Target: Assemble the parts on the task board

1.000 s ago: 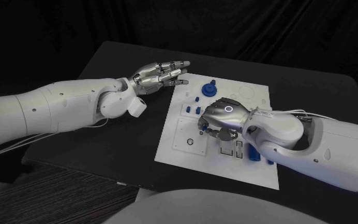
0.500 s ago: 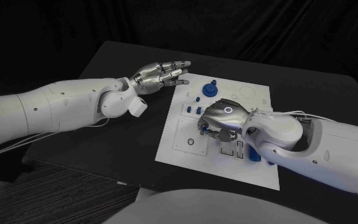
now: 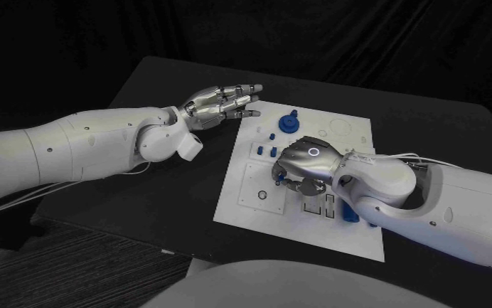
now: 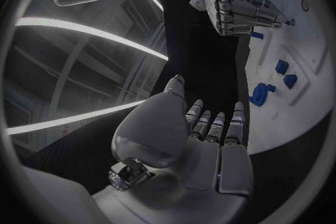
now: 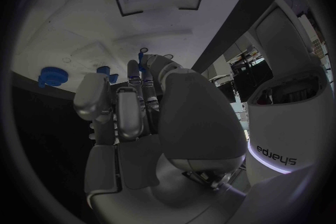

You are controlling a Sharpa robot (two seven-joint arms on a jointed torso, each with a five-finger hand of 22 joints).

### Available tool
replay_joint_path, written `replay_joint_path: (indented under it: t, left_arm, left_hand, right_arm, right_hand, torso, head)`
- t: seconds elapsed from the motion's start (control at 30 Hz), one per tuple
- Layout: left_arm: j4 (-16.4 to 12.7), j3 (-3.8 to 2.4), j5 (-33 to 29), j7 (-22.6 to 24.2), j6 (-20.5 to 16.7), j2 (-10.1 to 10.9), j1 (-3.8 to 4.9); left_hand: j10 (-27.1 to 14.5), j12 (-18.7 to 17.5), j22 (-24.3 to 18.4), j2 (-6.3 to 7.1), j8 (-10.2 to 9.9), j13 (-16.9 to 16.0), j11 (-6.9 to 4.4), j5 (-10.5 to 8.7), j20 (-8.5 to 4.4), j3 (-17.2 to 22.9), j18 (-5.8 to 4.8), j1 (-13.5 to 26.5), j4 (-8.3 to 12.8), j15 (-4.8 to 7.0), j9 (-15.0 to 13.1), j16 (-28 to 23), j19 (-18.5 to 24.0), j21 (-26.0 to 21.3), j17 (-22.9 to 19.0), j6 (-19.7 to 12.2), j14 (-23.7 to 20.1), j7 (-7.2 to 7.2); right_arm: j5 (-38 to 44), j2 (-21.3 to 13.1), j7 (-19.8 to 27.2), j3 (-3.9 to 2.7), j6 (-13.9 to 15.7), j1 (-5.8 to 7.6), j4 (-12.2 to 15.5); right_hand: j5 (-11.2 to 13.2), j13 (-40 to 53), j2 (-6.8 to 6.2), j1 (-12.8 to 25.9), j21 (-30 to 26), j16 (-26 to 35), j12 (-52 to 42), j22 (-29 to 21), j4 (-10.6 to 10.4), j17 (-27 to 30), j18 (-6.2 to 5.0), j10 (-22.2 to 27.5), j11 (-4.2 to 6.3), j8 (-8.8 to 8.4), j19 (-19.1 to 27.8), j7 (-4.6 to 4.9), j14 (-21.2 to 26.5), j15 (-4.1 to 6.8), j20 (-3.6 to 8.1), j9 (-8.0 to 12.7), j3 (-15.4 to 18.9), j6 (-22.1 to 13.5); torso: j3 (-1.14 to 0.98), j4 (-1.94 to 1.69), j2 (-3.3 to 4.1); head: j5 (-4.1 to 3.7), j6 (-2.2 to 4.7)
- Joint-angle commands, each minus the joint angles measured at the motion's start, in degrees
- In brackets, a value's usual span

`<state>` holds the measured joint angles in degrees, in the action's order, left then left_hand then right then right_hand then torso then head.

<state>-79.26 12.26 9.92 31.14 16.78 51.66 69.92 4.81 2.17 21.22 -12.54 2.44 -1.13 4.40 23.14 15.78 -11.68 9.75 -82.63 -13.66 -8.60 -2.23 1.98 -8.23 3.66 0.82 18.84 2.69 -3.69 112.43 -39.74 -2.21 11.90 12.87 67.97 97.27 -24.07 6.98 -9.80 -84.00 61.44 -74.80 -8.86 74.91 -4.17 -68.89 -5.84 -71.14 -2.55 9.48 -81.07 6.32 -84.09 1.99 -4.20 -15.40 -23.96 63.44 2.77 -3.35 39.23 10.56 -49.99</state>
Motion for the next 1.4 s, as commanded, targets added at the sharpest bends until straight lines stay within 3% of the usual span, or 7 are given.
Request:
replay_joint_path:
  t: [0.03,1.2,1.33,1.4]
  left_arm:
    - [0.0,-0.05,-0.4,0.3,0.6,-0.1,-0.09]
    - [0.3,-0.05,-0.4,-0.6,1.1,-0.5,-0.13]
    - [0.3,-0.05,-0.4,-0.6,1.2,-0.5,-0.14]
    - [0.3,-0.05,-0.4,-0.6,1.2,-0.5,-0.15]
  left_hand:
    - [-0.3,0.1,-0.1,0.16,0.0,0.0,0.03,0.22,0.29,-0.1,0.61,-0.5,0.2,-0.44,0.0,0.2,-0.2,0.3,0.1,-0.2,0.0,-0.11]
    - [-0.4,0.1,-0.1,0.10,0.0,0.0,-0.12,0.20,0.28,-0.2,0.60,-0.4,0.2,-0.54,0.0,0.2,-0.2,0.3,0.1,-0.1,0.0,-0.25]
    - [-0.4,0.1,-0.1,0.07,0.0,0.0,-0.17,0.20,0.29,-0.2,0.61,-0.4,0.2,-0.58,0.0,0.3,-0.3,0.3,0.1,-0.1,0.0,-0.31]
    - [-0.4,0.1,-0.1,0.07,0.0,0.0,-0.17,0.20,0.29,-0.2,0.61,-0.4,0.2,-0.58,0.0,0.3,-0.3,0.3,0.1,-0.1,0.0,-0.31]
  right_arm:
    - [0.6,0.1,-1.0,-0.03,0.0,-0.18,0.2]
    - [0.6,0.7,-1.8,-0.03,-1.3,-1.18,-0.8]
    - [0.6,0.9,-2.3,-0.03,-2.2,-1.41,-1.1]
    - [0.6,0.9,-2.6,-0.03,-2.6,-1.51,-1.1]
  right_hand:
    - [-0.2,0.1,0.49,-0.3,-0.4,0.4,-0.4,8.0,0.3,0.1,0.44,-0.4,-0.16,-0.30,0.5,0.17,-0.6,-0.25,-0.01,0.1,0.0,-0.3]
    - [-0.3,0.2,0.41,-0.2,-1.1,1.0,-0.2,7.8,0.6,0.8,0.33,-0.3,-0.30,-0.91,0.8,0.35,-0.3,-0.34,-0.04,0.3,0.0,-0.7]
    - [1.8,0.2,0.56,0.4,-2.3,1.5,0.2,7.5,0.8,1.2,0.18,0.6,-0.67,-1.87,1.3,0.69,0.0,-0.68,-0.30,0.8,0.2,-1.4]
    - [3.4,0.1,0.44,1.0,-3.8,2.2,0.7,7.1,0.7,1.9,-0.02,1.8,-1.27,-3.58,2.0,1.43,0.4,-1.22,-0.67,1.7,0.2,-3.8]
  torso:
    - [0.00,0.01,0.00]
    - [0.01,0.03,-0.04]
    - [0.02,0.02,-0.01]
    - [0.01,0.00,-0.03]
  head:
    - [-0.04,-0.01]
    - [-0.03,-0.01]
    - [0.02,-0.01]
    - [0.05,-0.01]
